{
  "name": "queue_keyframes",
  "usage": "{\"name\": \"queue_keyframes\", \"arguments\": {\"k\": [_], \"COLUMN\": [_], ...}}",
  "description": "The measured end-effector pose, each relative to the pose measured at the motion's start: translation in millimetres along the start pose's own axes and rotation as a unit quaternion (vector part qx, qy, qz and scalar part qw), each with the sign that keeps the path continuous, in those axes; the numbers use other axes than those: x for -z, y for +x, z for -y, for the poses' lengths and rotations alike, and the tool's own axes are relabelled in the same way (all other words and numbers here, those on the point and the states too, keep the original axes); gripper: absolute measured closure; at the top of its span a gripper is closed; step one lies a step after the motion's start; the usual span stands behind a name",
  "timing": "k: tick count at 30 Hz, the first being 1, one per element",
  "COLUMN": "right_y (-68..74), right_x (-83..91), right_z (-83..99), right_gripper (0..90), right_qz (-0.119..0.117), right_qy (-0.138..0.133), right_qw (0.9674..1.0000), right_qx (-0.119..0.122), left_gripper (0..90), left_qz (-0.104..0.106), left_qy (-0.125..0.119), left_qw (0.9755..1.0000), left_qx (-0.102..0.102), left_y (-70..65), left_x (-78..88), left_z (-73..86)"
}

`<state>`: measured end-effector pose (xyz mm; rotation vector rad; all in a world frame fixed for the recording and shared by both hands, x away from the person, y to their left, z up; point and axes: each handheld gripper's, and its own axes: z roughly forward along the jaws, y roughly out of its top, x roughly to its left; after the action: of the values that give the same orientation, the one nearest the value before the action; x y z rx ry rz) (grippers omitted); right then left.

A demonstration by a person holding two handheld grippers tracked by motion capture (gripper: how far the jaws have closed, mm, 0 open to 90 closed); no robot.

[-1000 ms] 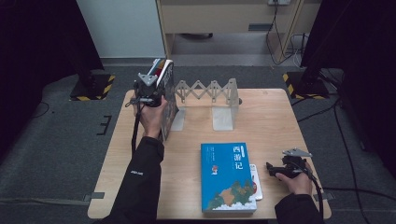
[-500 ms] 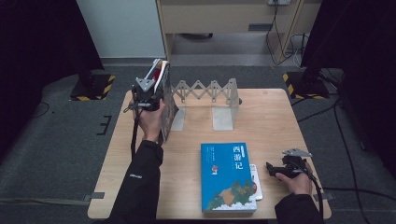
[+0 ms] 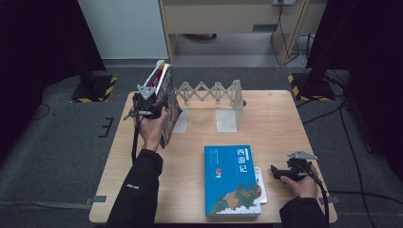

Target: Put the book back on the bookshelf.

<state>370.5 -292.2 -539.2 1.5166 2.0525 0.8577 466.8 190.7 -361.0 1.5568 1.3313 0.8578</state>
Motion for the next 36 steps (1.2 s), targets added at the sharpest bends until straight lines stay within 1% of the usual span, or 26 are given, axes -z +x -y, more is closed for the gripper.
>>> {"name": "queue_keyframes", "arguments": {"k": [2,3,4,5,7,8,9,11,12,15,17,21,24,29,30,32,36], "right_y": [0.0,0.0,0.0,0.0,0.0,0.0,0.0,0.0,0.0,0.0,0.1,0.0,0.1,0.1,0.1,0.1,0.1], "right_x": [0.0,0.0,0.0,0.0,0.0,0.0,0.0,0.0,0.0,0.0,0.0,-0.1,0.0,-0.1,-0.1,-0.1,-0.1], "right_z": [0.0,0.0,0.0,0.0,0.0,0.0,0.0,0.0,0.0,0.0,0.0,0.0,-0.1,0.0,0.0,0.0,0.0], "right_gripper": [2.4,2.4,2.4,2.4,2.4,2.4,2.4,2.4,2.4,2.4,2.4,2.3,2.3,2.3,2.3,2.3,2.3], "right_qz": [0.000,0.000,0.000,0.000,0.000,0.000,0.000,0.000,0.000,0.000,0.000,0.000,0.001,0.001,0.001,0.001,0.001], "right_qy": [0.000,0.000,0.000,0.000,0.000,0.000,0.000,0.000,0.000,0.000,0.000,0.000,0.000,0.000,0.000,0.000,0.000], "right_qw": [1.0000,1.0000,1.0000,1.0000,1.0000,1.0000,1.0000,1.0000,1.0000,1.0000,1.0000,1.0000,1.0000,1.0000,1.0000,1.0000,1.0000], "right_qx": [0.000,0.000,0.000,0.000,0.000,0.000,0.000,0.000,0.000,0.000,0.000,0.001,0.000,0.001,0.001,0.001,0.001], "left_gripper": [61.7,58.4,56.7,56.7,53.2,49.1,47.1,45.5,45.0,42.2,39.0,37.2,35.9,33.6,32.0,32.0,31.1], "left_qz": [0.010,0.022,0.022,0.030,0.044,0.057,0.057,0.067,0.073,0.093,0.098,0.112,0.121,0.136,0.139,0.141,0.156], "left_qy": [-0.005,-0.006,-0.006,-0.010,-0.019,-0.024,-0.024,-0.033,-0.034,-0.038,-0.040,-0.052,-0.058,-0.060,-0.060,-0.058,-0.053], "left_qw": [0.9999,0.9996,0.9996,0.9993,0.9985,0.9976,0.9976,0.9967,0.9963,0.9943,0.9939,0.9920,0.9905,0.9885,0.9883,0.9881,0.9859], "left_qx": [0.010,0.018,0.018,0.021,0.026,0.031,0.031,0.030,0.030,0.036,0.032,0.025,0.030,0.025,0.025,0.019,0.026], "left_y": [0.7,0.7,0.7,0.6,0.3,1.3,1.3,2.9,4.3,8.9,10.9,15.5,20.0,25.7,26.4,27.6,28.3], "left_x": [3.2,7.6,7.6,10.3,16.2,21.7,21.7,27.0,29.3,35.0,38.5,48.6,57.3,71.7,74.6,80.1,88.8], "left_z": [-0.4,-1.3,-1.3,-1.8,-2.7,-3.0,-3.0,-2.9,-3.0,-1.9,-0.2,4.1,7.3,12.8,14.2,17.1,25.8]}}
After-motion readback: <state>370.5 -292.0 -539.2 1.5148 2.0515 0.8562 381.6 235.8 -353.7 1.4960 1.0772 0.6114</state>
